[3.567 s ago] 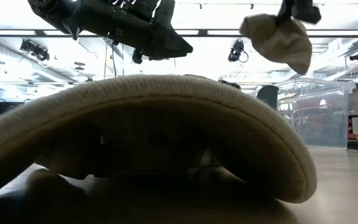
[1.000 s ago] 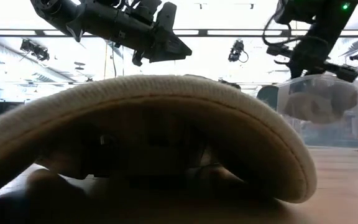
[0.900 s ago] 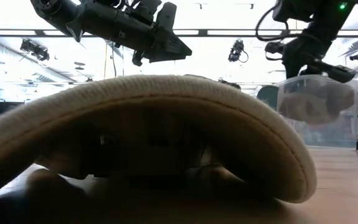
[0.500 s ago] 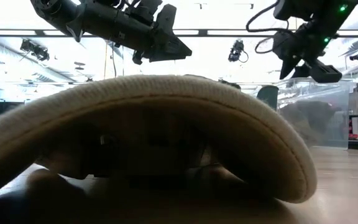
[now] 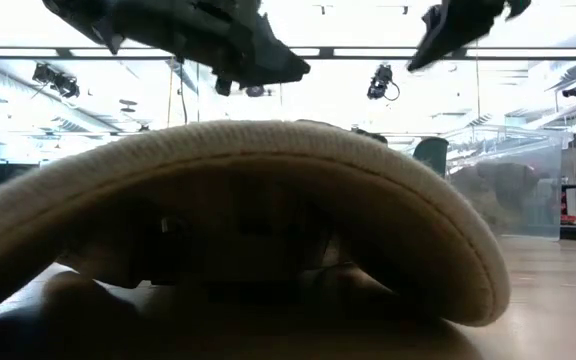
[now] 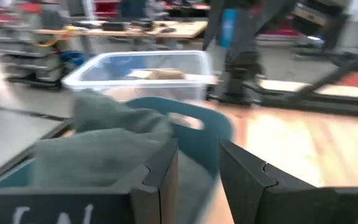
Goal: Pick & Place hat
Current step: Put the bottom brown cap into the transparent bin
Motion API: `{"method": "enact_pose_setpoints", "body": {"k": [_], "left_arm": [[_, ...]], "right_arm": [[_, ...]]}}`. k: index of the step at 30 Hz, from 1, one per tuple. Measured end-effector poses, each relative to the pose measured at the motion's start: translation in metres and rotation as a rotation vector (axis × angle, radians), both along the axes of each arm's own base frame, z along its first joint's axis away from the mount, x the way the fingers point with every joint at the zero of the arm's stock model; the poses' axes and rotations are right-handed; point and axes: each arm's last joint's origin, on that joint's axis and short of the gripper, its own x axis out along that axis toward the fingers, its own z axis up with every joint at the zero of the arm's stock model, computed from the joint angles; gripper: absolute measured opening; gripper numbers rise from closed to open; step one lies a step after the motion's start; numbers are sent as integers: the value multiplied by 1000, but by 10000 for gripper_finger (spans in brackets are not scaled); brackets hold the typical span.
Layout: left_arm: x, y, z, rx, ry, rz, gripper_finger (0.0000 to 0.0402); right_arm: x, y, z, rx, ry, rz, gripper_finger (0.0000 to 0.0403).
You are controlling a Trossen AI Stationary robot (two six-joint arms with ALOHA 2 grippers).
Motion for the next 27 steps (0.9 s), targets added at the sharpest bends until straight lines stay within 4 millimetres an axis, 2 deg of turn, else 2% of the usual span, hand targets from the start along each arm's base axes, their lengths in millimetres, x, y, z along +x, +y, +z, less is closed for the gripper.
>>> {"method": "enact_pose_setpoints", "body": {"k": [3, 7, 10, 15, 19, 27], "left_arm": [[-6, -12, 3, -39, 39, -116, 119], [-12, -31, -2, -163, 102, -280, 119], [-17, -46, -7, -232, 158, -389, 119], [-25, -67, -10, -266, 194, -443, 119], [-27, -74, -10, -302, 200, -450, 119], [-28, -75, -10, -307, 199, -449, 119]], "right_arm": [[5, 13, -1, 64, -37, 106, 142], [15, 29, -15, 136, -40, 176, 162], [28, 43, -25, 165, -58, 242, 181], [58, 70, -43, 215, -130, 401, 211], [81, 87, -66, 290, -142, 506, 222], [116, 107, -124, 377, -135, 581, 224]]}}
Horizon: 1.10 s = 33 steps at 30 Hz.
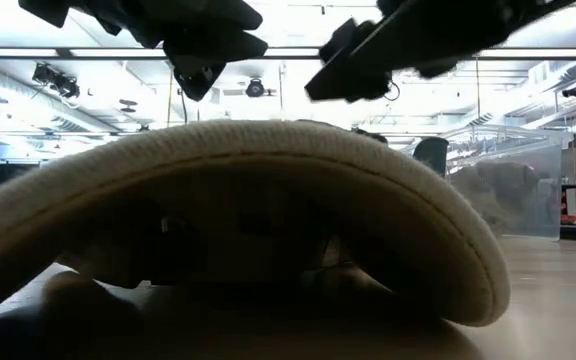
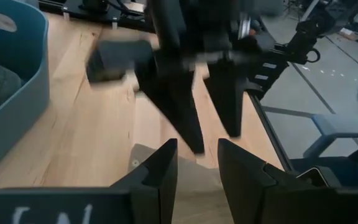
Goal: Pick & Place hat
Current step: Put the bottom brown cap into the transparent bin
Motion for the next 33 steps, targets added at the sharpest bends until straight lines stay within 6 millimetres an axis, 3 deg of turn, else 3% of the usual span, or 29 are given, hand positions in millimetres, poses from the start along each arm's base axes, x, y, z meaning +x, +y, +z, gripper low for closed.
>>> {"method": "enact_pose_setpoints", "body": {"k": [16, 19, 23, 29, 33], "left_arm": [[3, 5, 1, -3, -14, 18, 119], [3, 5, 1, -3, -15, 18, 119], [3, 5, 1, -2, -12, 18, 119], [2, 5, 0, 48, -15, 0, 119], [2, 5, 0, 56, -13, -3, 119]], "right_arm": [[36, 16, -59, 52, -22, 23, 224], [41, 18, -62, 38, -7, 13, 217], [42, 19, -60, 26, 20, 11, 169], [34, 18, -51, 33, 99, 13, 21], [18, 17, -27, -33, 154, -16, 21]]}}
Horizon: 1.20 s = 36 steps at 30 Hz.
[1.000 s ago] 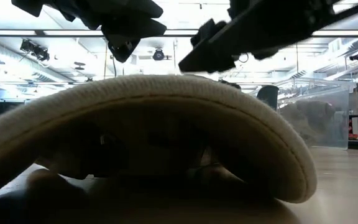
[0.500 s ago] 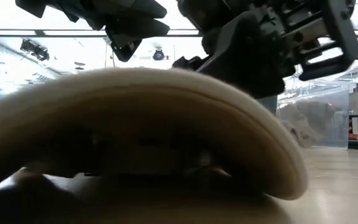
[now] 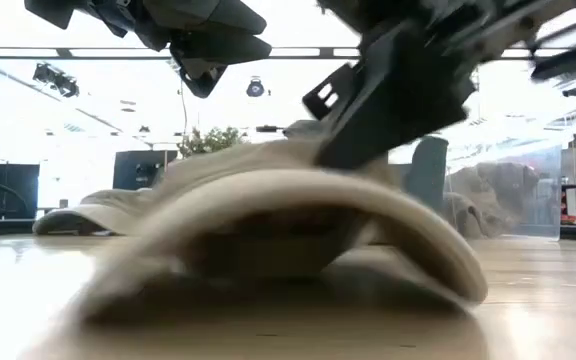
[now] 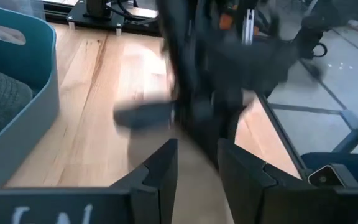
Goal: Pick & Place hat
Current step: Put the bottom brown cap into the transparent bin
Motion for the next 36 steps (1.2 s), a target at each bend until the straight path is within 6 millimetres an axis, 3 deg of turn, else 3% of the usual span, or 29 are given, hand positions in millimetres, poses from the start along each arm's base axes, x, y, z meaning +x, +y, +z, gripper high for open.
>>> {"method": "enact_pose_setpoints", "body": {"k": [8, 13, 18, 26, 36], "left_arm": [[0, 0, 0, 3, 2, -1, 119], [0, 0, 0, 2, 2, -1, 119], [0, 0, 0, 2, 1, -1, 119], [0, 0, 0, 2, 1, -1, 119], [2, 5, 0, 4, 0, 22, 119]], "right_arm": [[-62, -17, 85, -170, 45, -108, 8], [-109, -42, 130, -288, 14, -207, 4], [-153, -71, 163, -485, -60, -282, 4], [-204, -111, 179, -888, 1, -289, 3], [-222, -145, 170, -1078, 320, -251, 2]]}}
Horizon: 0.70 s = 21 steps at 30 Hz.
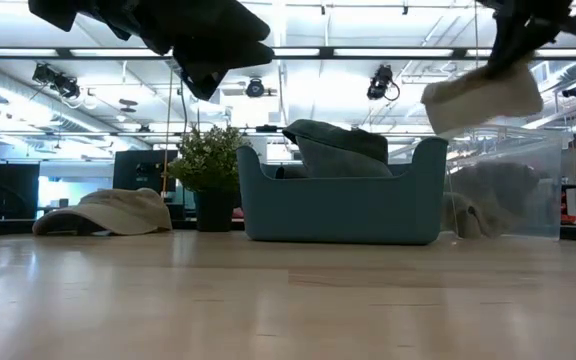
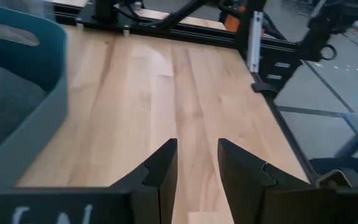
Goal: Pick & Place hat
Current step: Put the bottom brown cap into the transparent bin
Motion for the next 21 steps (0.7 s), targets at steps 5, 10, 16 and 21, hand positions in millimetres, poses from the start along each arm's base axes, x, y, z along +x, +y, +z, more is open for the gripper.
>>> {"method": "enact_pose_setpoints", "body": {"k": [5, 10, 16, 21], "left_arm": [[3, 9, 0, 11, -4, 58, 119], [4, 14, 0, 10, -4, 77, 119], [5, 16, 0, 14, -5, 82, 119], [5, 16, 0, 27, -6, 78, 119]], "right_arm": [[1, -16, 0, -44, 99, -9, 2], [4, -24, -2, 95, 125, 13, 2], [10, -27, -2, 165, 120, 101, 2], [18, -34, -5, 171, 157, 130, 2]]}}
